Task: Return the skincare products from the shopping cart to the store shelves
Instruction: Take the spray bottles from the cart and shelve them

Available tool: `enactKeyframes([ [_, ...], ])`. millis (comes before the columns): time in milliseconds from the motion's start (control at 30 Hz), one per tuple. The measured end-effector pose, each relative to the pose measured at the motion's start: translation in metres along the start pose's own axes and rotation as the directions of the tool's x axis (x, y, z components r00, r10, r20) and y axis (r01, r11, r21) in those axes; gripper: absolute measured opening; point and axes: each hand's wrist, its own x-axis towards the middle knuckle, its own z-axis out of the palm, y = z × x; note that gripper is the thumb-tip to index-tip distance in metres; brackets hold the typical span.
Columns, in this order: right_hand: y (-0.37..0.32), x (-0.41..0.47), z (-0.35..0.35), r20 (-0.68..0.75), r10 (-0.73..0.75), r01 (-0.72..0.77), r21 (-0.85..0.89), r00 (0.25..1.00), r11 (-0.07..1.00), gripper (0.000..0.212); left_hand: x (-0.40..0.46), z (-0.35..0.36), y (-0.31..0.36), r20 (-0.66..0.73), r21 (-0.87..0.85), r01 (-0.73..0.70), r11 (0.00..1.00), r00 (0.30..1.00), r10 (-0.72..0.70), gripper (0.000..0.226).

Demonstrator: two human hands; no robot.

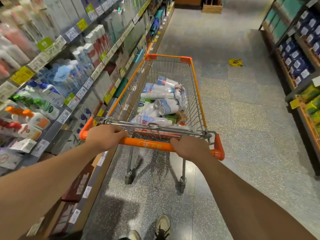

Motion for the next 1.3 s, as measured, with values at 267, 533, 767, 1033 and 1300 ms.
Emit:
enactKeyframes([
  [267,0.006,0.006,-0.005,0.059,-0.009,0.005,0.074,0.998,0.997,0.064,0.001,-0.002,0.006,-0.012,-0.022,0.059,0.998,0.998,-0.060,0.069],
  [533,0.001,0.017,-0.009,0.000,0.107,-0.103,0.274,0.994,0.956,0.045,0.033,-0.017,-0.003,0.216,-0.522,0.208,0.827,0.970,-0.108,0.037],
  [767,-0.016,0.049,-0.031,-0.182,0.240,-0.055,0.678,0.953,0.733,0.030,0.082,-0.036,-0.001,0.355,-0.821,0.322,0.471,0.935,-0.021,0.030],
  [1033,-0.036,0.107,-0.021,-0.093,0.269,-0.134,0.685,0.959,0.716,0.022,0.138,-0.029,0.012,0.451,-0.825,0.417,0.383,0.892,0.001,0.028],
  [1300,-0.011,0.160,-0.004,0.042,0.272,-0.238,0.622,0.961,0.746,0.020,0.170,-0.018,0.029,0.522,-0.801,0.508,0.316,0.852,-0.048,0.034],
])
